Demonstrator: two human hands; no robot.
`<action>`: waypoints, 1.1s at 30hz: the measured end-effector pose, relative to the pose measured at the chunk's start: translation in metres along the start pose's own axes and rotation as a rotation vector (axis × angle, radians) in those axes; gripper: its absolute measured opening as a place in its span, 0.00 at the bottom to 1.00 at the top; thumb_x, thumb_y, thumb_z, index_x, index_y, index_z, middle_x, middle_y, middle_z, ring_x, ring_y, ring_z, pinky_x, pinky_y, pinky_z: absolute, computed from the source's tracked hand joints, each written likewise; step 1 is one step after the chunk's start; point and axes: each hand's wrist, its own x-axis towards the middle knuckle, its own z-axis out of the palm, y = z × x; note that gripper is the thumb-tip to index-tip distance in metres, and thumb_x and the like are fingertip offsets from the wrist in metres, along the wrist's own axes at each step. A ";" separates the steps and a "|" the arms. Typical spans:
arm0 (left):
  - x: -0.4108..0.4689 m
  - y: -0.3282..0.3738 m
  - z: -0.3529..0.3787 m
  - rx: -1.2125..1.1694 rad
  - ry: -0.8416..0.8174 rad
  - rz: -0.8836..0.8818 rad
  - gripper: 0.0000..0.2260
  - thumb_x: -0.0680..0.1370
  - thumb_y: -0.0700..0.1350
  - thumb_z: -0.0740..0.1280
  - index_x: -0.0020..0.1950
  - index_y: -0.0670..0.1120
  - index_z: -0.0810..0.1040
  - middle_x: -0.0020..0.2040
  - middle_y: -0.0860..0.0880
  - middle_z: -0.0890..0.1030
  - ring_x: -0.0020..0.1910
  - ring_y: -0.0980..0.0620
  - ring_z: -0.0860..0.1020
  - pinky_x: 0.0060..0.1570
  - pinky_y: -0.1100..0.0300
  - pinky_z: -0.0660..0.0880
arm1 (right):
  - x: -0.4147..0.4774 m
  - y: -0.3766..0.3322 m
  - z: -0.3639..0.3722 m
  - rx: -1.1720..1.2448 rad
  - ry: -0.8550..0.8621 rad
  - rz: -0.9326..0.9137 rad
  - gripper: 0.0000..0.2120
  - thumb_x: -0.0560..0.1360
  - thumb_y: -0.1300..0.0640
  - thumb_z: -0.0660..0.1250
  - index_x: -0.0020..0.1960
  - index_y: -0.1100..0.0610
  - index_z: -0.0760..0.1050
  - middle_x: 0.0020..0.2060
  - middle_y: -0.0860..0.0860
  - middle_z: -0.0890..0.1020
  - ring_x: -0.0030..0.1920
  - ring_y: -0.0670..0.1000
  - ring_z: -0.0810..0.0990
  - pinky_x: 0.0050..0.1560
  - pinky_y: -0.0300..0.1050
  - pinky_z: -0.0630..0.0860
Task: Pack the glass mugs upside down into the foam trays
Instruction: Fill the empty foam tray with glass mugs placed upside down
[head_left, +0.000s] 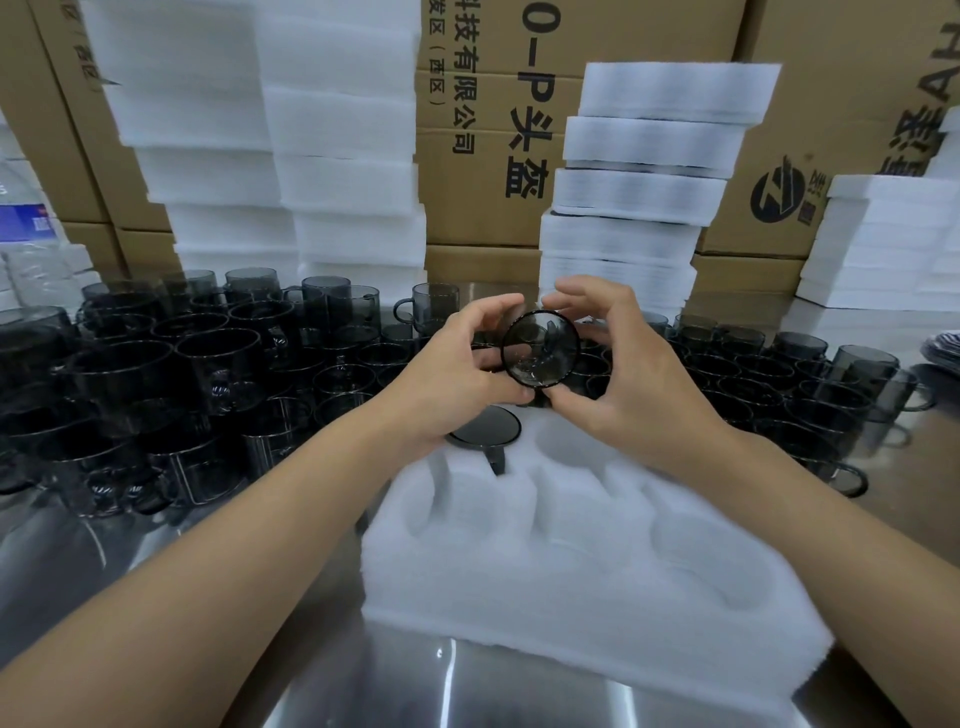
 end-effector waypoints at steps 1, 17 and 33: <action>0.000 0.000 0.000 0.005 0.005 -0.005 0.34 0.68 0.26 0.72 0.66 0.53 0.70 0.66 0.49 0.72 0.58 0.55 0.79 0.49 0.63 0.78 | 0.000 0.000 0.000 0.001 -0.002 -0.008 0.37 0.69 0.64 0.71 0.66 0.37 0.57 0.62 0.46 0.73 0.64 0.42 0.71 0.66 0.37 0.67; -0.002 0.000 0.001 0.104 -0.041 -0.006 0.24 0.66 0.43 0.78 0.58 0.55 0.75 0.48 0.50 0.85 0.49 0.51 0.84 0.60 0.52 0.76 | 0.004 -0.009 -0.011 0.152 -0.017 0.136 0.24 0.66 0.58 0.66 0.61 0.44 0.69 0.57 0.43 0.77 0.59 0.41 0.75 0.63 0.40 0.72; -0.012 0.011 0.014 0.472 -0.057 -0.034 0.17 0.78 0.61 0.60 0.47 0.52 0.83 0.48 0.49 0.84 0.50 0.55 0.79 0.51 0.64 0.72 | 0.010 0.013 -0.052 0.507 -0.628 0.344 0.25 0.67 0.65 0.65 0.60 0.46 0.78 0.59 0.52 0.79 0.60 0.59 0.75 0.59 0.52 0.75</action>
